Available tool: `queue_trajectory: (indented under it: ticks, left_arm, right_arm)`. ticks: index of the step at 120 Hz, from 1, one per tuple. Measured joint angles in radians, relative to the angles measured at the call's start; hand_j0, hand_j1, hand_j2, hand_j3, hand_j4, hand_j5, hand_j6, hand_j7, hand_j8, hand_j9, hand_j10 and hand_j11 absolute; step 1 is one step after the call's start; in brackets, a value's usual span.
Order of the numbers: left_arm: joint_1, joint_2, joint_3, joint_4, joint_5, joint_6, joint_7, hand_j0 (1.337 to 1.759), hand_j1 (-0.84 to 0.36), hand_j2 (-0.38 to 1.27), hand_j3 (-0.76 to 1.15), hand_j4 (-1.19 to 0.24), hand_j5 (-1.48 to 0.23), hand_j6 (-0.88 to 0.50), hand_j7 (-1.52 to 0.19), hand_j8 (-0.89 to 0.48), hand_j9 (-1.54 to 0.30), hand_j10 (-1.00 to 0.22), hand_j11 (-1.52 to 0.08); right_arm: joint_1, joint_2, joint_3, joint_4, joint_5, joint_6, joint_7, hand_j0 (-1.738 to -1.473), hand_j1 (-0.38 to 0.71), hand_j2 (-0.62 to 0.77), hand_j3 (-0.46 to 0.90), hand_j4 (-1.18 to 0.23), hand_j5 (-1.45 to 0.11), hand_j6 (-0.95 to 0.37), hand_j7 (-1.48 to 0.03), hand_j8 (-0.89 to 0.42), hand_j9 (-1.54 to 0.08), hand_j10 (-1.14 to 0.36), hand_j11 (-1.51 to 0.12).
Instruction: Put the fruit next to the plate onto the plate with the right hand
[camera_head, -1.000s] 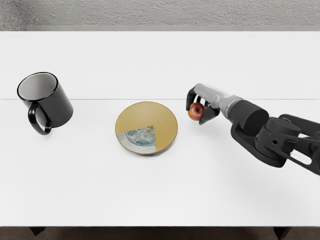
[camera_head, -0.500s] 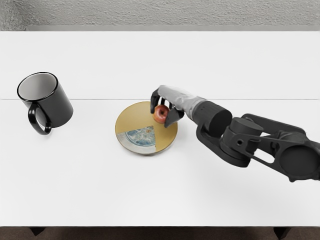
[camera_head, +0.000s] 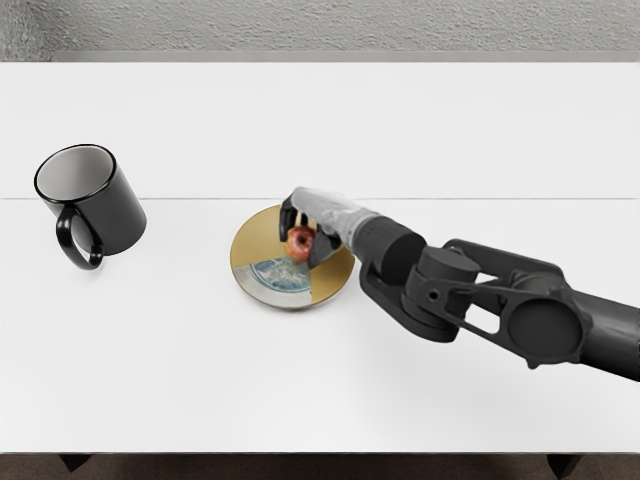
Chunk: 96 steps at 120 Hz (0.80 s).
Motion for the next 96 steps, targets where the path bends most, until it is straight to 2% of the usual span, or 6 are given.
queue_trajectory:
  ticks: [31,33,45,58,75,96]
  left_arm:
    - [0.0,0.0,0.0,0.0,0.0,0.0,0.0,1.658,0.34,0.0,0.0,-0.01,-0.01,-0.01,-0.01,-0.01,-0.01,-0.01,-0.01]
    - [0.0,0.0,0.0,0.0,0.0,0.0,0.0,1.658,0.34,0.0,0.0,-0.01,-0.01,-0.01,-0.01,-0.01,-0.01,-0.01,-0.01]
    - [0.0,0.0,0.0,0.0,0.0,0.0,0.0,1.658,0.34,0.0,0.0,-0.01,-0.01,-0.01,-0.01,-0.01,-0.01,-0.01,-0.01]
    - [0.0,0.0,0.0,0.0,0.0,0.0,0.0,1.658,0.34,0.0,0.0,-0.01,-0.01,-0.01,-0.01,-0.01,-0.01,-0.01,-0.01]
    - [0.0,0.0,0.0,0.0,0.0,0.0,0.0,1.658,0.34,0.0,0.0,-0.01,-0.01,-0.01,-0.01,-0.01,-0.01,-0.01,-0.01]
    - [0.0,0.0,0.0,0.0,0.0,0.0,0.0,1.658,0.34,0.0,0.0,-0.01,-0.01,-0.01,-0.01,-0.01,-0.01,-0.01,-0.01]
  right_arm:
    - [-0.012,0.019,-0.013,-0.005,0.0,0.001,0.0,-1.654,0.26,0.29,0.0,-0.74,-1.04,-0.46,-0.99,-0.41,-1.03,-0.73,-1.03]
    - [-0.013,0.019,-0.012,-0.005,0.001,0.001,0.0,-1.655,0.25,0.27,0.0,-0.71,-1.0,-0.45,-0.96,-0.42,-0.99,-0.7,-0.99]
    - [-0.014,0.02,-0.005,-0.002,0.003,0.003,0.0,-1.656,0.02,0.16,0.0,-0.44,-0.62,-0.28,-0.59,-0.26,-0.61,-0.43,-0.61]
    - [-0.015,0.02,0.0,-0.001,0.006,0.005,0.0,-1.657,-0.13,0.1,0.0,-0.26,-0.36,-0.17,-0.35,-0.15,-0.36,-0.25,-0.36]
    - [-0.015,0.015,0.023,0.004,0.011,0.008,0.0,-1.657,-0.24,0.05,0.0,-0.13,-0.18,-0.08,-0.17,-0.08,-0.18,-0.13,-0.18]
    - [-0.021,-0.04,0.128,0.043,0.128,0.055,0.0,-1.658,-0.3,0.02,0.0,-0.06,-0.08,-0.04,-0.07,-0.03,-0.08,-0.05,-0.08]
